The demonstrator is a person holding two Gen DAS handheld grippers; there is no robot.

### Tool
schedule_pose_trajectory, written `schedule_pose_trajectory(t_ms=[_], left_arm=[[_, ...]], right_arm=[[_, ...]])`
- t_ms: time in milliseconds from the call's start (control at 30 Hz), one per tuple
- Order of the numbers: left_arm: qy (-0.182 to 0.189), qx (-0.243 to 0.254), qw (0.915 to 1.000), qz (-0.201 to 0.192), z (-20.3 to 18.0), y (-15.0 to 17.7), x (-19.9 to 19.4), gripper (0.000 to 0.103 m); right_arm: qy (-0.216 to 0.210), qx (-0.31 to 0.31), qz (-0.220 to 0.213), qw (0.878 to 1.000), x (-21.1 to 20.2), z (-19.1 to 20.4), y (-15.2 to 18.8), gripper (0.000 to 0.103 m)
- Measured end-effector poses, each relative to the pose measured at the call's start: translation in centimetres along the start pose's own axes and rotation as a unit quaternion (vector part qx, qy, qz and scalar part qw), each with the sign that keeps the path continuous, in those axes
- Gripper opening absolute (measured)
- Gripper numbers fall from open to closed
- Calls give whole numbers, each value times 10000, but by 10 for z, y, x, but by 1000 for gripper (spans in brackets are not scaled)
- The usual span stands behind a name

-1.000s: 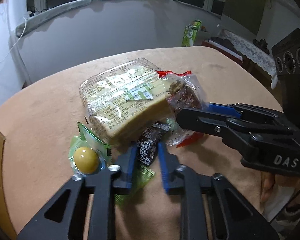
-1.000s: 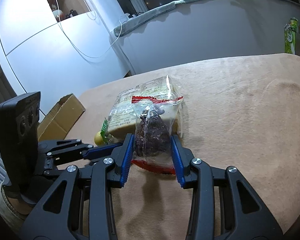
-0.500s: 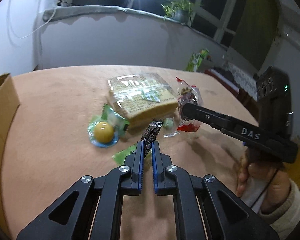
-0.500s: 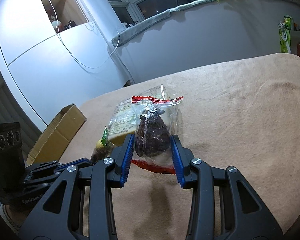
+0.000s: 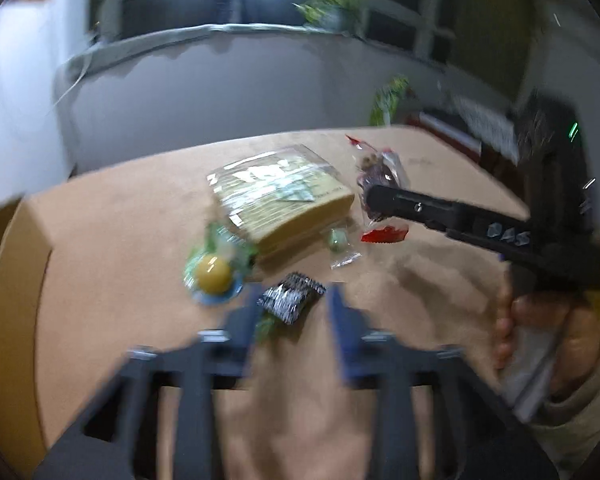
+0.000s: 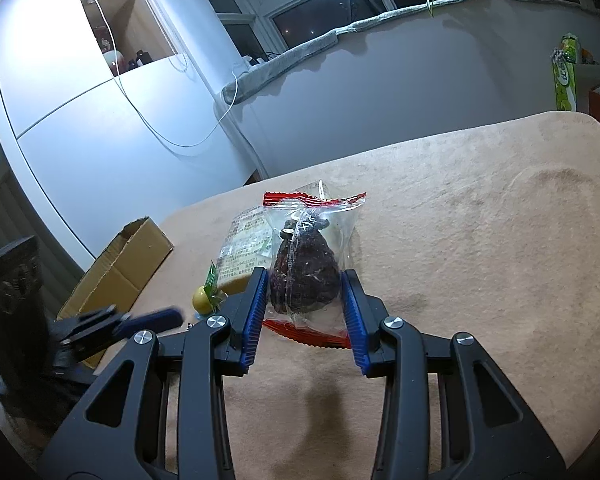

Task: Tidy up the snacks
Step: 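Lift the black-wrapped sweet with the left tool while the right tool holds the bagged sweet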

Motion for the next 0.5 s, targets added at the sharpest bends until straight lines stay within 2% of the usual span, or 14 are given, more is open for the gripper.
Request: schedule_pose_trajectory(t_ms=[67, 167, 233, 267, 500], left_arm=[[-35, 382, 9992, 82, -7, -4, 18, 51], [73, 522, 9975, 475, -9, 0, 38, 49], [137, 504, 9968, 605, -8, -1, 44, 39], [165, 444, 9970, 613, -6, -2, 44, 24], [203, 299, 9980, 510, -4, -5, 39, 24]], right_arm=[[-2, -5, 16, 10000, 0, 0, 0, 39], [-30, -9, 25, 10000, 1, 1, 0, 39], [-46, 0, 19, 10000, 1, 1, 0, 39], [-54, 3, 13, 10000, 1, 1, -1, 39], [-92, 14, -53, 9999, -1, 0, -1, 39]])
Point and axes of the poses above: each gripper's, at about its wrist camera, not at the fingertips, and x roughly the way its jaws point, z to its left, y to its underside, the point moved 9 cm from there along x, roughly the way its jaws point, and after that the axes turned 2 degrees about -x, right-handed, at the moved point
